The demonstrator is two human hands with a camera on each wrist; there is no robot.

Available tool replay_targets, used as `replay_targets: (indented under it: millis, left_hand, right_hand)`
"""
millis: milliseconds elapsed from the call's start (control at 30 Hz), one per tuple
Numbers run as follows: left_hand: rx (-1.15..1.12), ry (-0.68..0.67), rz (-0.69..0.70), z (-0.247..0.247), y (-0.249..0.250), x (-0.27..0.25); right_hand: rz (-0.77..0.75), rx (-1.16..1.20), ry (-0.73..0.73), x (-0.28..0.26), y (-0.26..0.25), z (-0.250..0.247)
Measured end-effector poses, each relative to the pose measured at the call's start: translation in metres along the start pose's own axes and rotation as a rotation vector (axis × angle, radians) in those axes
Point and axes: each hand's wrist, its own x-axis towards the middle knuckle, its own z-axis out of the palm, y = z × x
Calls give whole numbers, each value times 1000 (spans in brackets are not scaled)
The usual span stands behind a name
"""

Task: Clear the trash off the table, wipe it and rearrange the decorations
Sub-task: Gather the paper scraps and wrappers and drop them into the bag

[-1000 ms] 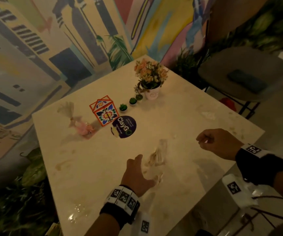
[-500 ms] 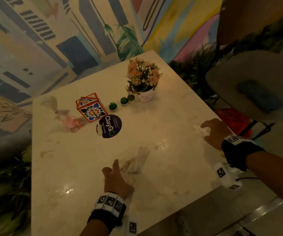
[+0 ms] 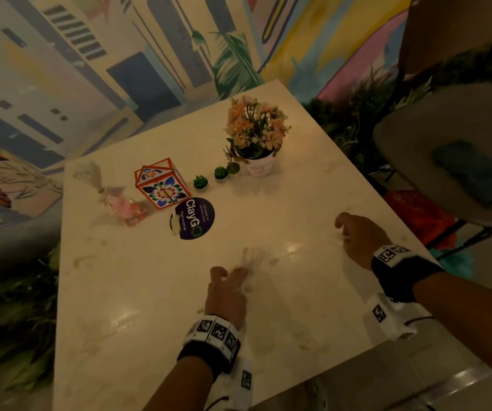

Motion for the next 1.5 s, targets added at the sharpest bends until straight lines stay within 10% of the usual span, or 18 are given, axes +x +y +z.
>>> replay_targets:
  millis: [267,767,1067,1500]
  left_hand:
    - [-73,197,97,6,-10,4]
    - [7,75,5,-7,-9,10]
    - [-812,345,-358,-83,-67,2]
    - [-213,98,-96,-34,-82,-26]
  right_hand:
    - [-291,-32,-236,-8,-98,54]
    - [-257,-52,-245,-12,-116,88]
    - [-95,140,-116,-10,-60,46]
    - [-193,168,-129,-36,-109,69]
